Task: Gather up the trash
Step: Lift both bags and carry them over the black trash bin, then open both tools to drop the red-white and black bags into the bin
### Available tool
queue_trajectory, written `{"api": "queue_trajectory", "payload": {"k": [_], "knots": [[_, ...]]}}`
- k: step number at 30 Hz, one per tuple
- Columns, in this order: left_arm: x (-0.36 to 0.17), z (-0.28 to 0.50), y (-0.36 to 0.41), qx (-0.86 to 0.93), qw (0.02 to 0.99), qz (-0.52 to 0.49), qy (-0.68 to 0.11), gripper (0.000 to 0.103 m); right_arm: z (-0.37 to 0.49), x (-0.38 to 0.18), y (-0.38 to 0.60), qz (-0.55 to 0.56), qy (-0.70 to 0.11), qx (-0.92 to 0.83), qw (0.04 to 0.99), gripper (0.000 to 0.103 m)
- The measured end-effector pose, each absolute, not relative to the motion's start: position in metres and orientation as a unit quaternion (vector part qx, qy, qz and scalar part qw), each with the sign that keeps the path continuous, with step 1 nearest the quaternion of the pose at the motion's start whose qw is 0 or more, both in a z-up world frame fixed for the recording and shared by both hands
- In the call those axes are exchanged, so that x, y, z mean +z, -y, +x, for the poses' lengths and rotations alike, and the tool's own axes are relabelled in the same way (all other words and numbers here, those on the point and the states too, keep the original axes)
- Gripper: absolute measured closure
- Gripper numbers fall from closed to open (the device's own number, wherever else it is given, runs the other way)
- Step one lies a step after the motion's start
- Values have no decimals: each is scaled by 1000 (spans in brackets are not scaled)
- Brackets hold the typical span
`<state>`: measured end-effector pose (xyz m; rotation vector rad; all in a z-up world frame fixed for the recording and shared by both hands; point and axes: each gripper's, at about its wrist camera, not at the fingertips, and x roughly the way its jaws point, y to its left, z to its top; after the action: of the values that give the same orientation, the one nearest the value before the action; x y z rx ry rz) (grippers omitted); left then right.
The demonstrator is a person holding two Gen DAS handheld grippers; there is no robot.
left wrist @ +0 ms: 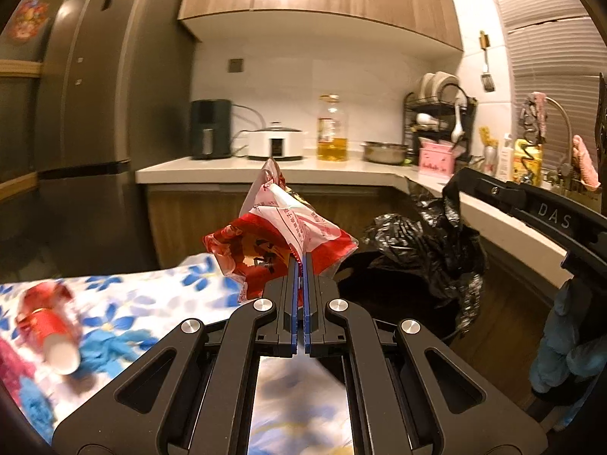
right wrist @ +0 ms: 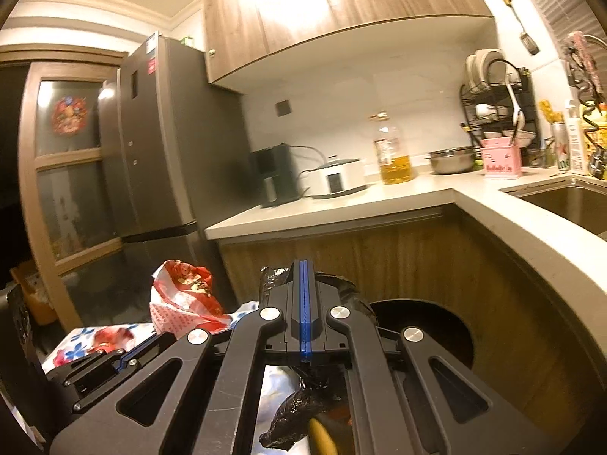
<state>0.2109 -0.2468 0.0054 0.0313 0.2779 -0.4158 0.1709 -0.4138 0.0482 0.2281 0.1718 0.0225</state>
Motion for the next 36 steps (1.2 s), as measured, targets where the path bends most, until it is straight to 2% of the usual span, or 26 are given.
{"api": "queue_trajectory", "payload": {"k": [13, 28, 29, 31, 33, 35, 36], "knots": [[-9, 246, 314, -256, 954, 27, -152, 102, 189, 34, 458, 133, -102, -21, 986, 102], [-24, 270, 336, -280, 944, 21, -172, 102, 207, 27, 466, 129, -116, -29, 985, 101], [-25, 272, 336, -283, 943, 21, -174, 102, 208, 26, 467, 130, -117, -31, 984, 99], [-28, 274, 338, -288, 941, 22, -178, 102, 209, 24, 469, 134, -117, -35, 983, 76], [-32, 276, 339, -292, 939, 23, -182, 101, 208, 23, 471, 140, -116, -37, 983, 64], [-34, 278, 339, -293, 937, 24, -188, 97, 207, 22, 472, 140, -117, -43, 982, 64], [-36, 279, 339, -292, 937, 25, -190, 91, 207, 21, 473, 140, -119, -46, 982, 62]]}}
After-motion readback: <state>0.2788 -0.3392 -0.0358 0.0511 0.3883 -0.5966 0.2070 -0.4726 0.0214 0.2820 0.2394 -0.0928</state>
